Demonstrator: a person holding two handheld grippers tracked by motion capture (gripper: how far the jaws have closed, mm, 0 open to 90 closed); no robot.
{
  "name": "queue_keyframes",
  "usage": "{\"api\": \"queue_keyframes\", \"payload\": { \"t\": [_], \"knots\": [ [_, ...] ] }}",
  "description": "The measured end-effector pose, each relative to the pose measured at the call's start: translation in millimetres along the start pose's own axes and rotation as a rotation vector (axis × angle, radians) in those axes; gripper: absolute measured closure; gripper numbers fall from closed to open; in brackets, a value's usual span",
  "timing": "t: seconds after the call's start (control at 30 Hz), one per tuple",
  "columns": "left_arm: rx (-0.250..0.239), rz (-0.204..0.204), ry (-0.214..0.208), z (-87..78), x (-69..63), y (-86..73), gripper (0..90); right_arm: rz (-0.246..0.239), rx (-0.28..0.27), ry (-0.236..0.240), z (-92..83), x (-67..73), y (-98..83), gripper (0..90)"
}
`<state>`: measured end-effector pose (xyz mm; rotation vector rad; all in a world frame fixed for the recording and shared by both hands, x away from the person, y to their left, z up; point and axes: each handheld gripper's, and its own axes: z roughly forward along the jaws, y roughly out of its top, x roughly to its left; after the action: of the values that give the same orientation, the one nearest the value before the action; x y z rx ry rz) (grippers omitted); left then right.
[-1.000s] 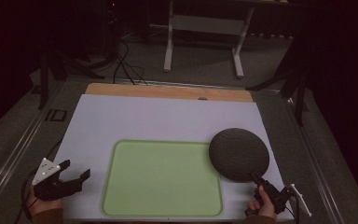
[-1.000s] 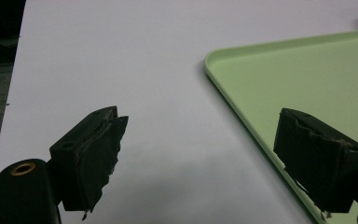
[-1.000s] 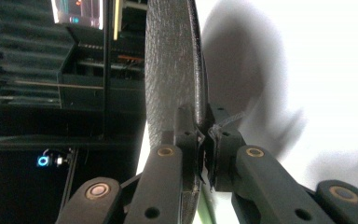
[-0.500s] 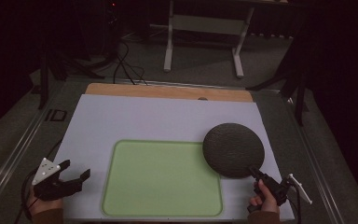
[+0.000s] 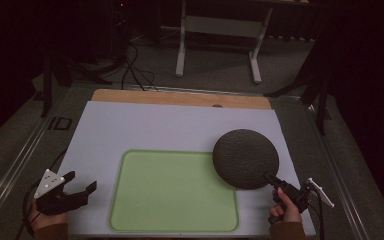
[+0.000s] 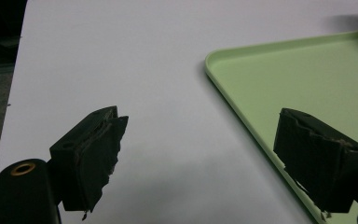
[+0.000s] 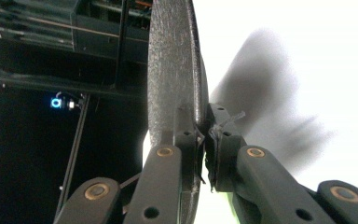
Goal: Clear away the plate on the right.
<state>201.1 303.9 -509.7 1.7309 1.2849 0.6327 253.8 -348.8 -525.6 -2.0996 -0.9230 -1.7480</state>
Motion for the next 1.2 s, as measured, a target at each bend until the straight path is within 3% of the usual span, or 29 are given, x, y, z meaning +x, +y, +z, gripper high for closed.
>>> {"api": "queue_keyframes", "payload": {
  "t": [0.4, 1.2],
  "knots": [
    [-0.003, -0.004, -0.001, -0.9, 0.1, 0.6, 15.0, -0.02, 0.068, 0.018, 7.9, -3.4, 2.8, 83.3],
    [-0.012, -0.009, 0.003, -2.6, 0.7, 0.9, 15.0, -0.038, 0.185, 0.038, 37.6, 5.4, -15.3, 82.7]
  ]
}}
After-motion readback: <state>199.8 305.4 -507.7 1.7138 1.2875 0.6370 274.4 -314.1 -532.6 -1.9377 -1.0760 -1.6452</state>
